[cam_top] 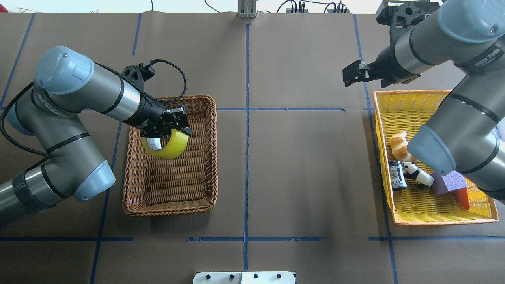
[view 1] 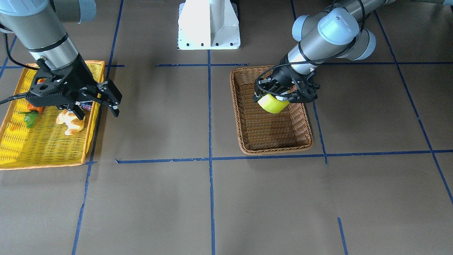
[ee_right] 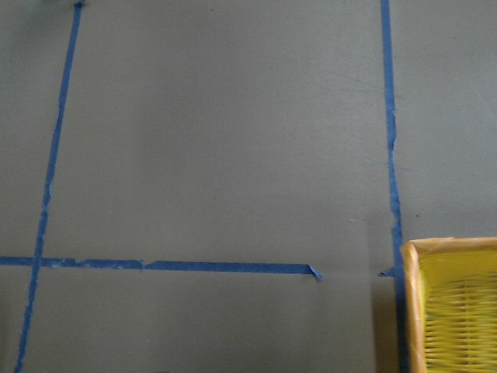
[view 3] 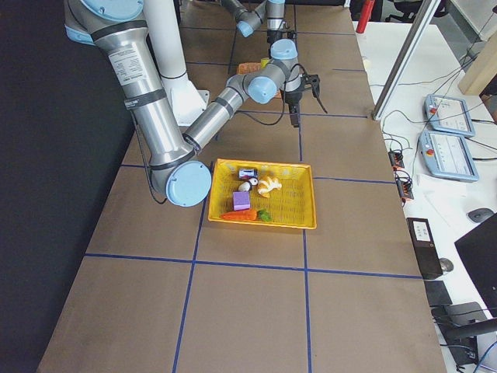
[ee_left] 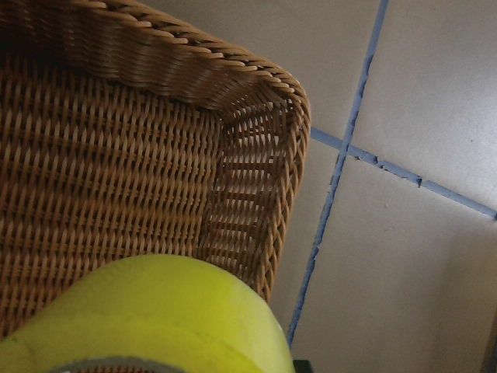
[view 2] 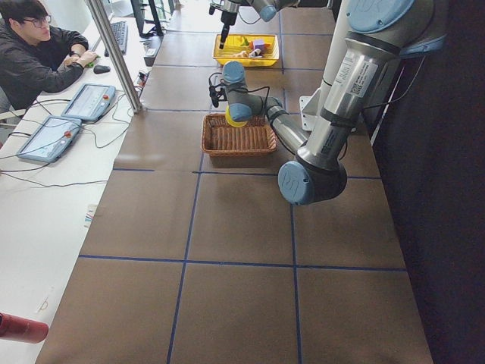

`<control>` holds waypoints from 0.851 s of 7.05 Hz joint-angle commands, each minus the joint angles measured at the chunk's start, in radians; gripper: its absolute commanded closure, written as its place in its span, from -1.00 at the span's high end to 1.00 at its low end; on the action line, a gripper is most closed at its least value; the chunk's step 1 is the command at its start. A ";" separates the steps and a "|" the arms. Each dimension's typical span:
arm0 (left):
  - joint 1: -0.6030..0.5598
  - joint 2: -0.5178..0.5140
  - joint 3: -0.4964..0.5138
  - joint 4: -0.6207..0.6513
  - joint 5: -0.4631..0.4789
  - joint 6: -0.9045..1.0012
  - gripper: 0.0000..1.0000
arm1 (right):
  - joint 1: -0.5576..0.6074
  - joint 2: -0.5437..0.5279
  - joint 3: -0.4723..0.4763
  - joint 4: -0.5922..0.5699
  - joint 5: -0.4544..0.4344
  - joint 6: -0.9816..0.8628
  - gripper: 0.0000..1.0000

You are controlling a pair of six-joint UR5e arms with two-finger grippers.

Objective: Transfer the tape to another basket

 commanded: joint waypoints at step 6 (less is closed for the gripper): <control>0.089 0.011 0.021 0.139 0.072 0.224 -0.93 | 0.165 -0.013 0.000 -0.175 0.158 -0.225 1.00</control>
